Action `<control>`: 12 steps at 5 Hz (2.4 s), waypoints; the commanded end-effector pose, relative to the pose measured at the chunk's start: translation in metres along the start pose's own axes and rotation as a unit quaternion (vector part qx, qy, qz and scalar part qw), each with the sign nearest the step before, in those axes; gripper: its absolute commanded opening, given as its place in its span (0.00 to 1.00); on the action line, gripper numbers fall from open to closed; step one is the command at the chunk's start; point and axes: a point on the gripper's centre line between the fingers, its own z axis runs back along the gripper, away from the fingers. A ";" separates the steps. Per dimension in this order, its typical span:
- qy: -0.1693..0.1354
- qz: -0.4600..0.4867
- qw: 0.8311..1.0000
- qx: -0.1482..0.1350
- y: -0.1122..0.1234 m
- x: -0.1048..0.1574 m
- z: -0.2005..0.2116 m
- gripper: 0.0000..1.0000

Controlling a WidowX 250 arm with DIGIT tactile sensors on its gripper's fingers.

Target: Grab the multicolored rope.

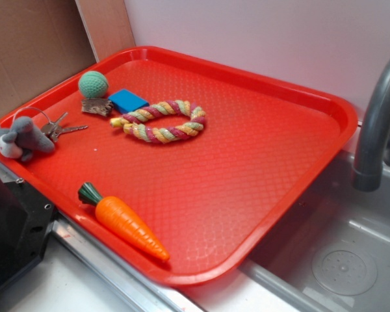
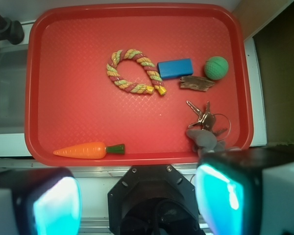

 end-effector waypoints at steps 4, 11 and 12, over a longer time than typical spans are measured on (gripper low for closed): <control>-0.045 0.200 0.976 0.078 0.002 0.129 -0.142 1.00; -0.010 0.121 0.993 0.000 -0.015 0.126 -0.187 1.00; -0.015 0.085 0.996 -0.020 -0.018 0.129 -0.220 1.00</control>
